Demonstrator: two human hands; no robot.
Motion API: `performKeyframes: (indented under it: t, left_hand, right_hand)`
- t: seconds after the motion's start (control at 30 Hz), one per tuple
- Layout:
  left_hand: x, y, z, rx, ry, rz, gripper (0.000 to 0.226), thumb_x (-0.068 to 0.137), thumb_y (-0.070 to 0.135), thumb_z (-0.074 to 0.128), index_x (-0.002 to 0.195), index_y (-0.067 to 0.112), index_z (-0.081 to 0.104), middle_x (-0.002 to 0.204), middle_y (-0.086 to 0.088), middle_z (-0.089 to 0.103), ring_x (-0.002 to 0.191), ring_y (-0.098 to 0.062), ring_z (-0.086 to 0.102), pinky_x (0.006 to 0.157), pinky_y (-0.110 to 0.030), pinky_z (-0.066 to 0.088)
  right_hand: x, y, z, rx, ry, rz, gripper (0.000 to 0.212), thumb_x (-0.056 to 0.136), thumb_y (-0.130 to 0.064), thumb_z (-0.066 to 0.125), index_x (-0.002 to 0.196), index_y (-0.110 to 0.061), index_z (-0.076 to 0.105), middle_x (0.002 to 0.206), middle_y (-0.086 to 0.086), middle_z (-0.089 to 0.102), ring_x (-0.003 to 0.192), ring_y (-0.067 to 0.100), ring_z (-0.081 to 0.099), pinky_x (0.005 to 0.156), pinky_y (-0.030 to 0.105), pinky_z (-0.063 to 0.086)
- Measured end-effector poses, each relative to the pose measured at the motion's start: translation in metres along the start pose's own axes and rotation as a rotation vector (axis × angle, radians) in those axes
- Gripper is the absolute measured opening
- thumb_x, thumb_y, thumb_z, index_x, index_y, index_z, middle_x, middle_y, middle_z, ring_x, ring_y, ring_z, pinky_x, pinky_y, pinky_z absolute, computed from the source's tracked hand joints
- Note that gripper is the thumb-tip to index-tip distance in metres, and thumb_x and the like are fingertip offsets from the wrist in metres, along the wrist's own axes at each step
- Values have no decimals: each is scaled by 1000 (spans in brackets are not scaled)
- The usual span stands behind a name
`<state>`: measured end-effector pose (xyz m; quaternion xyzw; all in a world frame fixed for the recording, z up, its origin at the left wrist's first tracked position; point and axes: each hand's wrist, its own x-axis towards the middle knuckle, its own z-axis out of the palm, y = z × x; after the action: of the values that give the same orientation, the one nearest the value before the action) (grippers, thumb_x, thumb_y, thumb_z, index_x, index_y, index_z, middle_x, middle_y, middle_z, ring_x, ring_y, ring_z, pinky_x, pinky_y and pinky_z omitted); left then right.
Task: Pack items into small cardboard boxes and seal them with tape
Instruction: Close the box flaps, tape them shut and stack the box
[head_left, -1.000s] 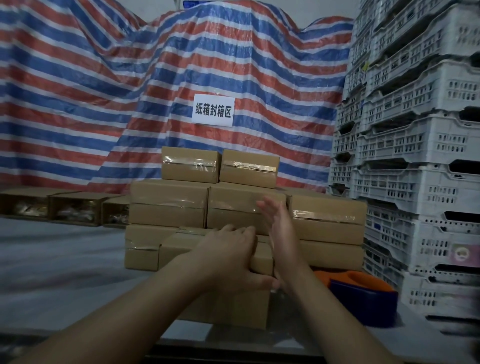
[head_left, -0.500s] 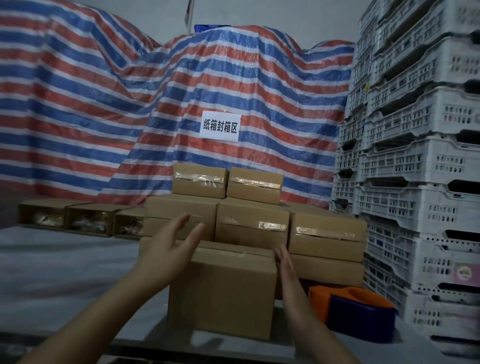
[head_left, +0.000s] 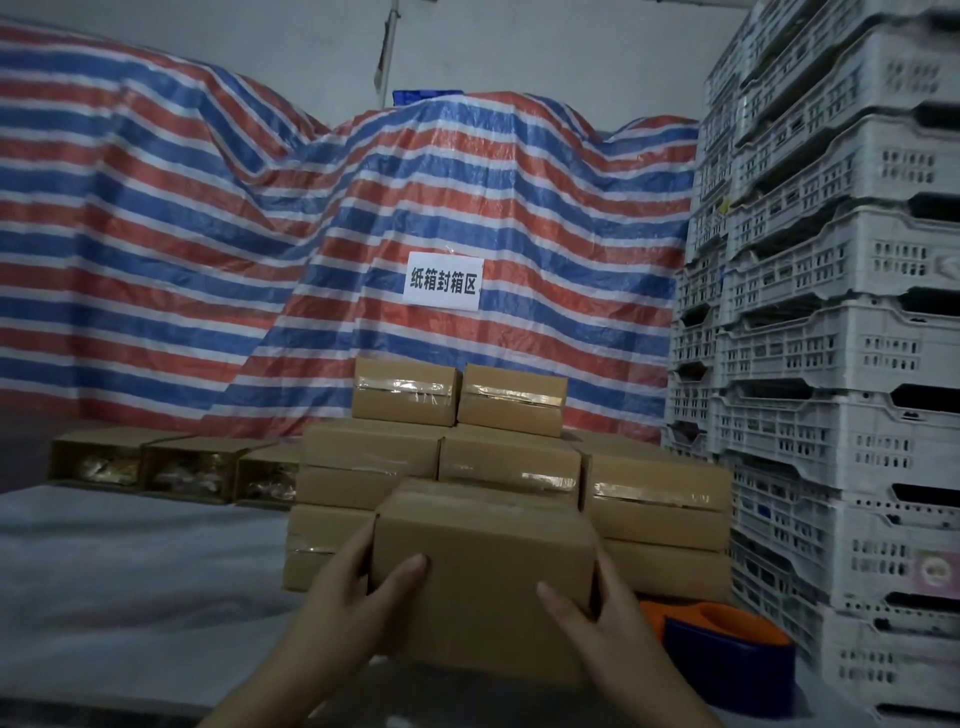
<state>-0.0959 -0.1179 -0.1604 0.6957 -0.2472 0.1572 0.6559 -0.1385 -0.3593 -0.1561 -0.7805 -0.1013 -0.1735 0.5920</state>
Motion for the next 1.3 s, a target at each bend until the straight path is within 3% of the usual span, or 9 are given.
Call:
performKeyframes:
  t: [0.13, 0.2, 0.33, 0.43, 0.57, 0.77, 0.9, 1.1, 1.3]
  left_hand:
    - [28, 76, 37, -12, 91, 252, 42, 69, 64, 61, 107, 45, 57, 96, 41, 62, 87, 15, 62, 57, -5, 49]
    - [57, 111, 61, -48, 123, 325, 42, 72, 66, 63, 106, 42, 59, 93, 30, 67, 85, 9, 66, 58, -12, 54]
    - [132, 153, 109, -30, 195, 362, 31, 83, 58, 66, 101, 33, 62, 93, 16, 67, 86, -3, 67, 75, -31, 59]
    - [185, 156, 139, -5, 179, 330, 34, 86, 58, 64, 101, 27, 61, 94, 12, 66, 87, -8, 65, 73, -29, 56]
    - [236, 135, 164, 29, -29, 227, 55, 86, 52, 68, 127, 20, 54, 108, 7, 64, 93, -9, 63, 71, -25, 53]
    - [302, 101, 179, 242, -391, 349, 101, 69, 39, 87, 147, 41, 23, 124, 16, 49, 112, -7, 54, 81, -23, 55]
    - [332, 85, 192, 492, -330, 420, 104, 69, 40, 87, 150, 32, 22, 131, 10, 50, 121, -13, 49, 100, -38, 49]
    - [352, 66, 206, 719, -241, 407, 84, 67, 67, 75, 138, 38, 40, 129, 10, 57, 117, -15, 53, 97, -40, 49]
    - [372, 50, 208, 1000, -334, 265, 88, 67, 86, 56, 141, 40, 40, 138, 4, 54, 125, -22, 49, 97, -35, 42]
  right_hand:
    - [9, -49, -38, 67, 327, -67, 98, 47, -87, 59, 137, -51, 45, 115, -15, 61, 101, 10, 61, 73, 31, 52]
    - [25, -74, -61, 79, 410, -141, 105, 46, -99, 55, 137, -48, 48, 123, -9, 62, 109, 20, 62, 91, 47, 54]
    - [80, -111, -113, 239, 514, -203, 61, 86, -68, 59, 137, -35, 49, 120, -4, 67, 104, 20, 66, 91, 46, 56]
    - [123, -121, -145, 236, 516, -196, 48, 93, -59, 59, 132, -33, 53, 119, -2, 68, 102, 21, 67, 80, 41, 58]
    - [178, -112, -182, 216, 537, -174, 41, 94, -54, 61, 126, -28, 55, 119, 2, 68, 103, 23, 66, 89, 42, 56]
    - [247, -94, -230, 266, 509, -38, 45, 92, -54, 65, 126, -23, 62, 112, 5, 72, 96, 28, 70, 69, 37, 55]
    - [278, -79, -248, 252, 466, 41, 46, 92, -56, 63, 126, -24, 62, 112, 7, 72, 95, 30, 70, 65, 37, 53]
    - [305, -64, -262, 202, 392, 233, 38, 95, -58, 56, 101, -22, 66, 90, 10, 70, 79, 30, 66, 67, 40, 50]
    - [321, -52, -263, 99, 320, 386, 37, 95, -55, 58, 92, -19, 66, 65, 11, 70, 62, 31, 68, 52, 46, 56]
